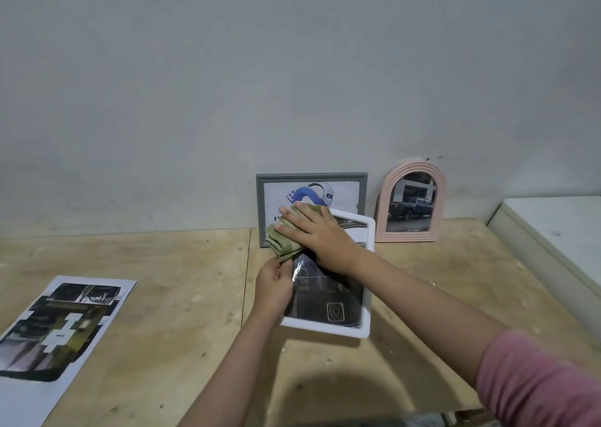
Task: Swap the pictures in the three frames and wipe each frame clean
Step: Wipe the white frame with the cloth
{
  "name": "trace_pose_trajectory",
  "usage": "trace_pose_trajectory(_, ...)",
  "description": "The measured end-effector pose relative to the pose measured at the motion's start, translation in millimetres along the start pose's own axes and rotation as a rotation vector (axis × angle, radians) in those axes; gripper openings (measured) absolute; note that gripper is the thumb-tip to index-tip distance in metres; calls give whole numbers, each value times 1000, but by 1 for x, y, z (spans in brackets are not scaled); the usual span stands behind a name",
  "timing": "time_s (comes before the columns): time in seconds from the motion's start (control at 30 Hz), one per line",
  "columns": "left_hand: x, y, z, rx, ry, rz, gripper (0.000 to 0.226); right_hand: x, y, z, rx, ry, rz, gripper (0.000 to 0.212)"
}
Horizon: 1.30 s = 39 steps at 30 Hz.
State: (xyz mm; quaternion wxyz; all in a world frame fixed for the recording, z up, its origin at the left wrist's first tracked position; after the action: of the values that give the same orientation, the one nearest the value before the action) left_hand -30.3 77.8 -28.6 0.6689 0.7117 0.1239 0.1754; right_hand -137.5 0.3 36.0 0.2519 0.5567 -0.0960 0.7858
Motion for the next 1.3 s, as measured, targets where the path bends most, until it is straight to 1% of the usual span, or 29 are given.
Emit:
trace_pose_trajectory(0.1, 3, 1, -1, -47, 26, 42, 24, -3, 2, 1, -45, 18, 34, 90)
trace_pose_trajectory(0.17, 4, 4, -1, -73, 39, 91, 28, -5, 2, 5, -117, 16, 89, 92)
trace_pose_trajectory(0.27, 6, 7, -1, -102, 39, 125, 30, -6, 2, 13, -206, 55, 141, 88)
trace_pose_trajectory(0.37, 8, 4, 1, -100, 44, 122, 33, -7, 7, 17, -228, 59, 187, 85)
trace_pose_trajectory(0.43, 9, 2, 1, -98, 47, 156, 33, -5, 15, 18, -277, 35, 247, 85)
trace_pose_trajectory(0.5, 11, -1, 0, -90, 43, 188, 32, -4, 25, 21, -357, -28, 320, 84)
trace_pose_trajectory(0.57, 15, -4, 0, -59, 45, 161, 31, -2, 38, 19, -429, -73, 398, 78)
trace_pose_trajectory(0.63, 21, -4, 0, -19, 81, 114, 30, -3, 49, 11, -424, -88, 365, 76)
trace_pose_trajectory(0.7, 29, -1, 4, -13, 124, 79, 32, -9, 56, -3, -357, -107, 272, 81)
trace_pose_trajectory(0.73, 32, -1, 7, -21, 128, 76, 33, -13, 61, -11, -356, -114, 253, 83)
trace_pose_trajectory(0.83, 38, -7, 13, -12, 131, 38, 36, -21, 74, -30, -445, -89, 297, 83)
trace_pose_trajectory(0.9, 41, -13, 15, 34, 160, 4, 38, -18, 82, -42, -522, -121, 317, 76)
trace_pose_trajectory(0.93, 42, -15, 16, 53, 175, -10, 39, -14, 86, -46, -590, -142, 336, 70)
trace_pose_trajectory(0.97, 43, -16, 17, 74, 188, -18, 39, -10, 93, -51, -718, -125, 392, 63)
trace_pose_trajectory(1.03, 43, -15, 19, 94, 203, -34, 38, 1, 107, -56, -1029, 49, 582, 54)
trace_pose_trajectory(1.07, 42, -12, 21, 86, 203, -26, 38, 7, 112, -54, -1099, 169, 647, 55)
trace_pose_trajectory(1.1, 38, -7, 23, 69, 194, -5, 39, 15, 114, -47, -1075, 259, 660, 60)
trace_pose_trajectory(1.13, 33, -3, 24, 49, 183, 32, 39, 20, 114, -38, -991, 283, 643, 66)
trace_pose_trajectory(1.17, 26, 1, 26, 28, 171, 71, 38, 24, 112, -27, -877, 250, 610, 72)
trace_pose_trajectory(1.23, 15, 7, 26, 3, 168, 94, 35, 17, 101, -11, -659, 38, 469, 86)
trace_pose_trajectory(1.3, 3, 12, 28, -35, 193, 89, 36, 0, 100, -10, -577, -129, 350, 99)
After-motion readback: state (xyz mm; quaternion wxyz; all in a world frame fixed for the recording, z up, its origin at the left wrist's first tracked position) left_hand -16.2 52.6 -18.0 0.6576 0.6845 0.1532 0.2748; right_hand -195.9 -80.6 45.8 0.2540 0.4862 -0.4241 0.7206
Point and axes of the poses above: each hand's wrist, its own z-axis towards the middle knuckle, its own x-axis out of the back of the hand, y = z × x, the point moved 3 cm from there along z, towards the middle knuckle, and after that the axes turned 2 degrees about -x, right-handed, at the moved point
